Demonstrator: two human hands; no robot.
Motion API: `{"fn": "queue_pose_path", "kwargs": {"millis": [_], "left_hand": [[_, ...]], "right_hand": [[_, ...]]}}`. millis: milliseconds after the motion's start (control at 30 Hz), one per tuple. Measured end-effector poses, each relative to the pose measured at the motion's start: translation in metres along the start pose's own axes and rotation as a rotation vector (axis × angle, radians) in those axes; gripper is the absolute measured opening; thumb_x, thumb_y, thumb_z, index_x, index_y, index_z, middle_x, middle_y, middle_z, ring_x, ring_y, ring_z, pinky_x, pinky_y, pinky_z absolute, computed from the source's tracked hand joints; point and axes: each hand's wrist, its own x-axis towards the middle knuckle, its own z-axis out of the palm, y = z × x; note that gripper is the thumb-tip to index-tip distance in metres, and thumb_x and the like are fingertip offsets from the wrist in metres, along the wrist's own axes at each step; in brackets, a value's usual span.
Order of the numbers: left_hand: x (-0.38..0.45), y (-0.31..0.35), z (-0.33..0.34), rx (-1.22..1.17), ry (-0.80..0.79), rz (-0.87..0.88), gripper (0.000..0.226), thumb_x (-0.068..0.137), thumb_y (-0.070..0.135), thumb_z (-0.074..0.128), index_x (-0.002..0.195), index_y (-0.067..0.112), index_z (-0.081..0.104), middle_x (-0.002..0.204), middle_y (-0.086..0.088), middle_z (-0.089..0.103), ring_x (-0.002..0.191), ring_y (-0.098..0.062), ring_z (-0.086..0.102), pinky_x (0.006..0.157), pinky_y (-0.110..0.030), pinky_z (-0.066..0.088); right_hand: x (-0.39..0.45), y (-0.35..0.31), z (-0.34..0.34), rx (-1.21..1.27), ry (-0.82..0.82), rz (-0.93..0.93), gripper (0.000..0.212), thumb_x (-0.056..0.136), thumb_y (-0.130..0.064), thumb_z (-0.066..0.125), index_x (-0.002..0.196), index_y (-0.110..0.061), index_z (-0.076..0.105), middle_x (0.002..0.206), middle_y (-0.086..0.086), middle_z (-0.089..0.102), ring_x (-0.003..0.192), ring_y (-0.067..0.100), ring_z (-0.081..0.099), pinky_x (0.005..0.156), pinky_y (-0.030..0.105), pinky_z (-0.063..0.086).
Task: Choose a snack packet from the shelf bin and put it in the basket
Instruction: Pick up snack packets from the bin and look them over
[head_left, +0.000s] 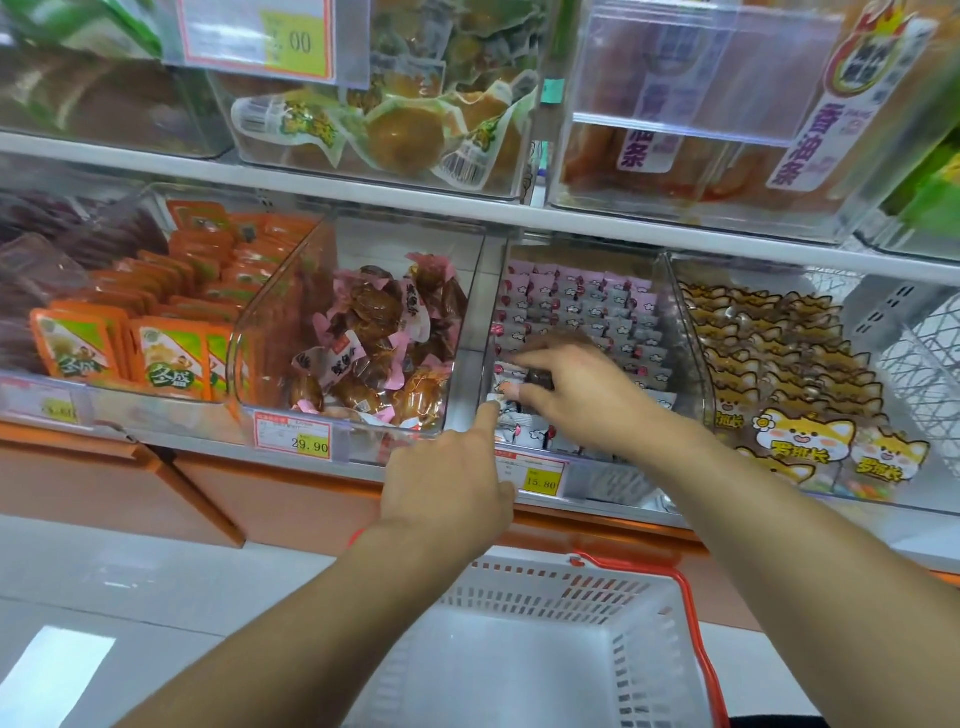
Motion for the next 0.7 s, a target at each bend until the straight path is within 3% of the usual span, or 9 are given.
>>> {"fn": "queue_pose_path", "kwargs": {"millis": [67, 133, 300, 367, 433, 500, 600, 700], "left_hand": [[0.000, 0.001, -0.002, -0.015, 0.020, -0.010, 0.082, 0.094, 0.051, 0.060, 0.157, 0.037, 0.008, 0.093, 0.000, 0.070, 0.092, -0.028, 0.068, 0.072, -0.037, 0.040], [-0.001, 0.003, -0.005, -0.040, 0.048, -0.018, 0.085, 0.094, 0.053, 0.059, 0.157, 0.040, 0.003, 0.080, 0.005, 0.060, 0.084, -0.025, 0.064, 0.069, -0.035, 0.038], [-0.002, 0.005, -0.007, -0.084, 0.087, 0.010, 0.089, 0.094, 0.051, 0.060, 0.156, 0.045, -0.004, 0.064, 0.010, 0.052, 0.065, -0.017, 0.057, 0.055, -0.031, 0.034], [0.002, 0.005, -0.008, -0.082, 0.062, 0.005, 0.093, 0.094, 0.052, 0.060, 0.157, 0.046, -0.009, 0.061, 0.009, 0.051, 0.056, -0.010, 0.050, 0.045, -0.028, 0.027], [0.007, 0.004, -0.010, -0.088, 0.012, 0.006, 0.097, 0.093, 0.054, 0.061, 0.158, 0.044, -0.011, 0.061, 0.007, 0.049, 0.054, -0.009, 0.044, 0.043, -0.028, 0.026], [0.012, 0.005, -0.012, -0.080, -0.024, 0.010, 0.101, 0.090, 0.060, 0.062, 0.158, 0.043, -0.011, 0.062, 0.006, 0.047, 0.055, -0.011, 0.043, 0.045, -0.029, 0.029], [0.016, 0.008, -0.013, -0.047, -0.040, -0.006, 0.107, 0.083, 0.073, 0.062, 0.160, 0.040, -0.004, 0.070, 0.006, 0.048, 0.061, -0.015, 0.049, 0.050, -0.028, 0.036], [0.016, 0.009, -0.010, 0.001, -0.057, -0.022, 0.111, 0.078, 0.082, 0.058, 0.161, 0.038, 0.000, 0.103, -0.003, 0.067, 0.093, -0.029, 0.067, 0.064, -0.034, 0.044]], "right_hand": [[0.002, 0.006, -0.005, 0.064, 0.103, 0.023, 0.036, 0.099, -0.034, 0.063, 0.133, -0.023, 0.065, 0.135, 0.000, 0.066, 0.114, 0.017, 0.066, 0.093, 0.024, 0.047], [0.004, 0.013, -0.006, 0.039, 0.207, 0.068, 0.028, 0.098, -0.027, 0.064, 0.126, -0.024, 0.070, 0.125, -0.001, 0.071, 0.105, 0.016, 0.068, 0.092, 0.027, 0.053], [0.003, 0.016, 0.006, 0.015, 0.107, 0.148, 0.026, 0.094, -0.034, 0.068, 0.119, -0.027, 0.072, 0.117, -0.001, 0.072, 0.090, 0.017, 0.070, 0.085, 0.036, 0.058], [0.004, 0.017, 0.007, 0.072, 0.148, 0.163, 0.008, 0.091, -0.033, 0.072, 0.099, -0.034, 0.072, 0.094, -0.011, 0.072, 0.075, 0.007, 0.068, 0.073, 0.032, 0.059], [0.003, 0.018, 0.007, 0.120, 0.210, 0.168, 0.016, 0.089, -0.033, 0.075, 0.080, -0.040, 0.064, 0.076, -0.020, 0.067, 0.064, -0.003, 0.063, 0.059, 0.020, 0.050], [0.001, 0.018, 0.008, 0.172, 0.239, 0.169, 0.018, 0.088, -0.032, 0.076, 0.077, -0.040, 0.063, 0.073, -0.021, 0.067, 0.063, -0.005, 0.063, 0.056, 0.017, 0.044], [-0.003, 0.017, 0.009, 0.247, 0.294, 0.169, 0.009, 0.089, -0.030, 0.075, 0.083, -0.035, 0.070, 0.077, -0.019, 0.069, 0.072, -0.005, 0.063, 0.063, 0.021, 0.047], [-0.009, 0.014, 0.000, 0.377, 0.425, 0.168, 0.002, 0.092, -0.030, 0.073, 0.090, -0.030, 0.072, 0.082, -0.018, 0.070, 0.074, -0.003, 0.064, 0.062, 0.015, 0.046]]}}
